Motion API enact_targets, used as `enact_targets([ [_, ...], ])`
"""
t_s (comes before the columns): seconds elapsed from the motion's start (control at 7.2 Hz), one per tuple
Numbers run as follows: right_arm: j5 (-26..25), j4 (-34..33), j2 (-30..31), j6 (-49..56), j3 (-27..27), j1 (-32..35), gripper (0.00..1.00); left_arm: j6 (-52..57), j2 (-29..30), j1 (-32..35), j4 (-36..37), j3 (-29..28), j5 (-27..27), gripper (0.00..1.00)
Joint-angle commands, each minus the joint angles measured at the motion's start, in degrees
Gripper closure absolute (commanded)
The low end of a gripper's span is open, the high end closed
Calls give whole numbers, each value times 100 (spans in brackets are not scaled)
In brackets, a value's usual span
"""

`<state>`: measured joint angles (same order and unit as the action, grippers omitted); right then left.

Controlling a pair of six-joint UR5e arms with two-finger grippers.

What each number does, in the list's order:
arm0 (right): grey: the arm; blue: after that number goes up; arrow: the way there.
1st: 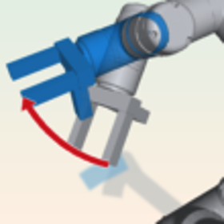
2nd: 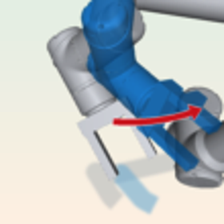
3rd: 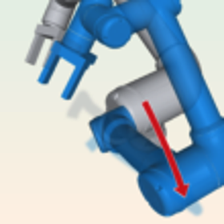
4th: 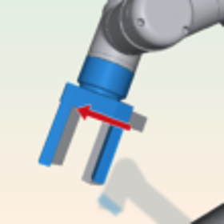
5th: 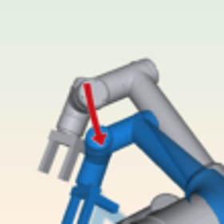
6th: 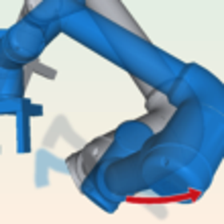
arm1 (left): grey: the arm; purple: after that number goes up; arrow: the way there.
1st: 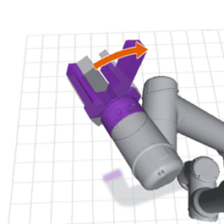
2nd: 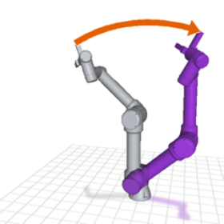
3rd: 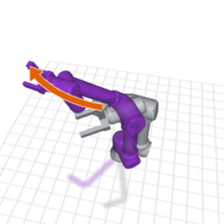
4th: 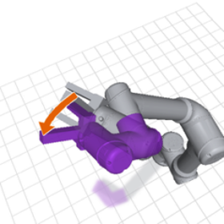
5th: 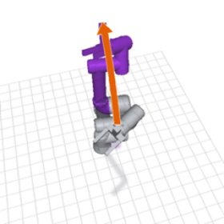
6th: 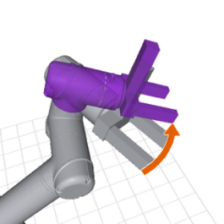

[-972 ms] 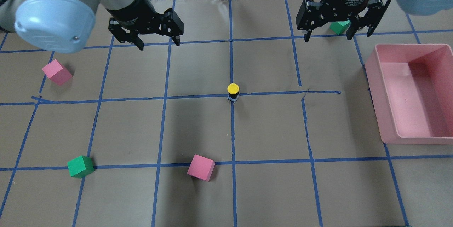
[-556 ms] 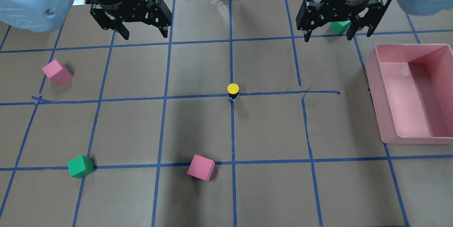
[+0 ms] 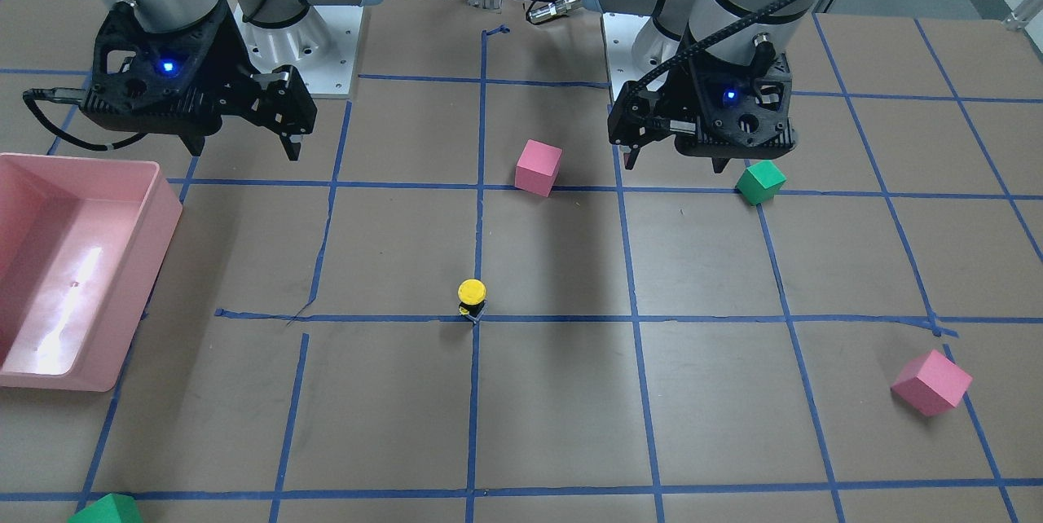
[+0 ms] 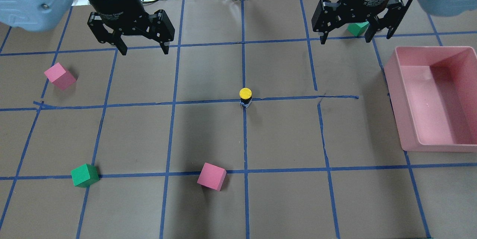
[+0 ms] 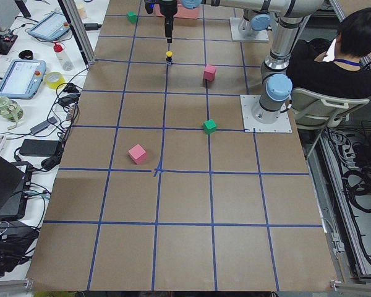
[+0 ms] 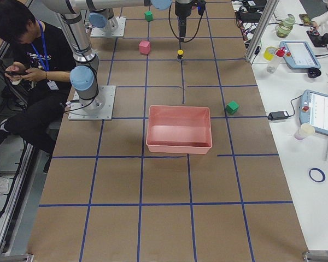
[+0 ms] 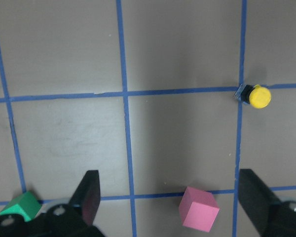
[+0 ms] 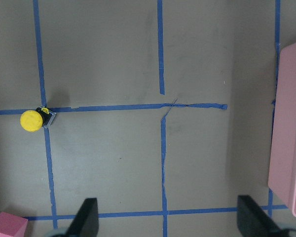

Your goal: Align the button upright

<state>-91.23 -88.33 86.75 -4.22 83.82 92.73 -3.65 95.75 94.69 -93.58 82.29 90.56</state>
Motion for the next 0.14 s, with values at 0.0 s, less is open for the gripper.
enact_targets([
  [0.0,0,0,0,0,3,0,0,-12,5,6,-11,24,5,0],
])
